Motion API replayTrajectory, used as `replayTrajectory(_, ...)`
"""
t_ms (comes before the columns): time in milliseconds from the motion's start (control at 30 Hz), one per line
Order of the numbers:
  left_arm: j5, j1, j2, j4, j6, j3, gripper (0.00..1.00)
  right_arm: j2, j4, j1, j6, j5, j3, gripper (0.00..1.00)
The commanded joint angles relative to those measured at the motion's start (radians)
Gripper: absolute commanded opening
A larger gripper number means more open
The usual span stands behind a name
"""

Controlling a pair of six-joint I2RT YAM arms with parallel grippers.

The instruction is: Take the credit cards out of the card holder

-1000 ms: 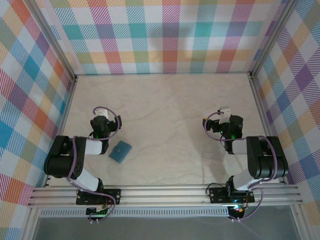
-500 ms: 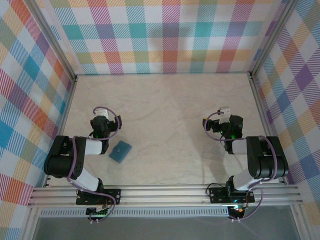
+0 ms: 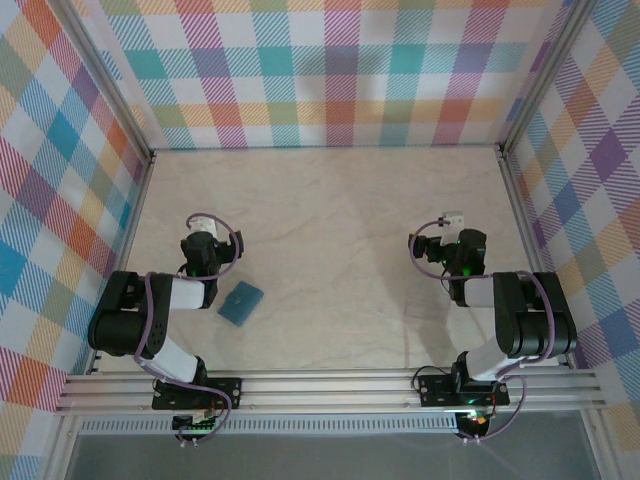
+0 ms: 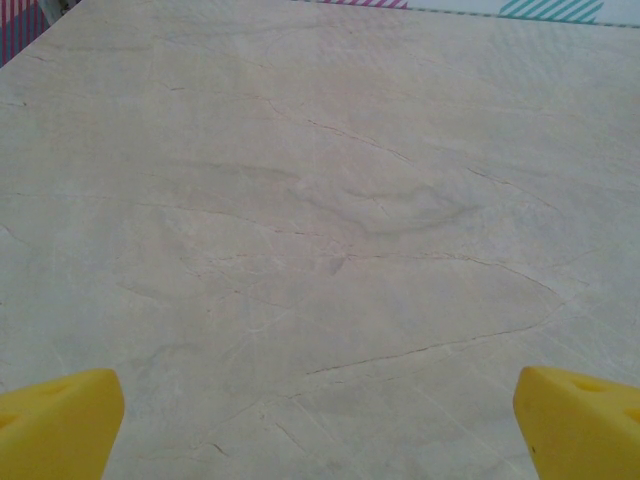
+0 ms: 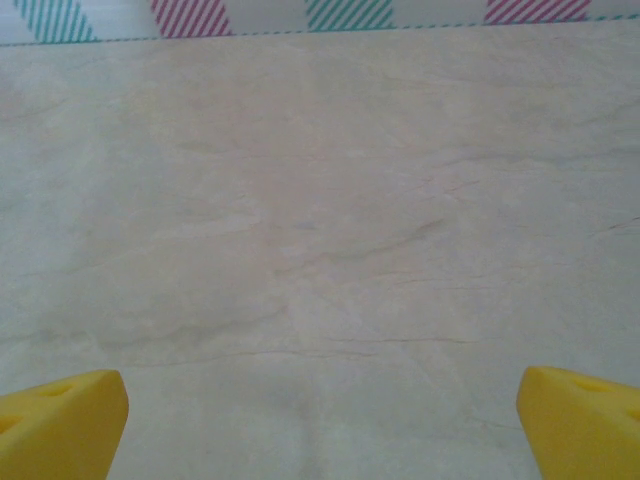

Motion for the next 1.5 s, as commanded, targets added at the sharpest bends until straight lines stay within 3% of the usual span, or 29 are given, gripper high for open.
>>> replayTrajectory(0,0.011,-0.003,-0.001,0.026,0.016,-0.005,1.0,0.001,-0.008,-0.008,0.025,0.043,0.023,1.0)
replayTrajectory(233,0.012,-0.003,-0.001,0.025,0.015,-0.006,1.0,-0.001,-0.005,-0.008,0.024,0.042,0.021,1.0)
replayTrajectory(333,0.011,-0.003,-0.004,0.03,0.017,-0.009,1.0,-0.031,-0.089,-0.006,0.02,0.04,0.053,1.0)
replayTrajectory(600,-0.096,-0.019,-0.21,-0.354,-0.032,0.102,1.0,-0.165,-0.695,-0.007,0.097,0.115,0.268,1.0)
replayTrajectory(667,-0.135,-0.041,-0.268,-0.498,-0.065,0.155,1.0,-0.189,-0.935,-0.006,0.152,0.124,0.354,1.0)
replayTrajectory(767,-0.146,-0.082,-0.322,-0.675,-0.13,0.229,1.0,-0.22,-1.161,-0.007,0.206,0.111,0.417,0.98)
replayTrajectory(1000,0.088,-0.115,-0.319,-1.039,-0.383,0.402,0.99,-0.452,-1.45,-0.007,0.39,0.082,0.367,0.92)
replayTrajectory(1200,0.16,-0.185,-0.29,-1.278,-0.37,0.499,0.98,-0.64,-1.621,-0.007,0.555,0.175,0.327,0.81)
replayTrajectory(1467,0.205,-0.195,-0.309,-1.337,-0.392,0.473,0.95,-0.728,-1.591,-0.007,0.688,0.16,0.169,0.6)
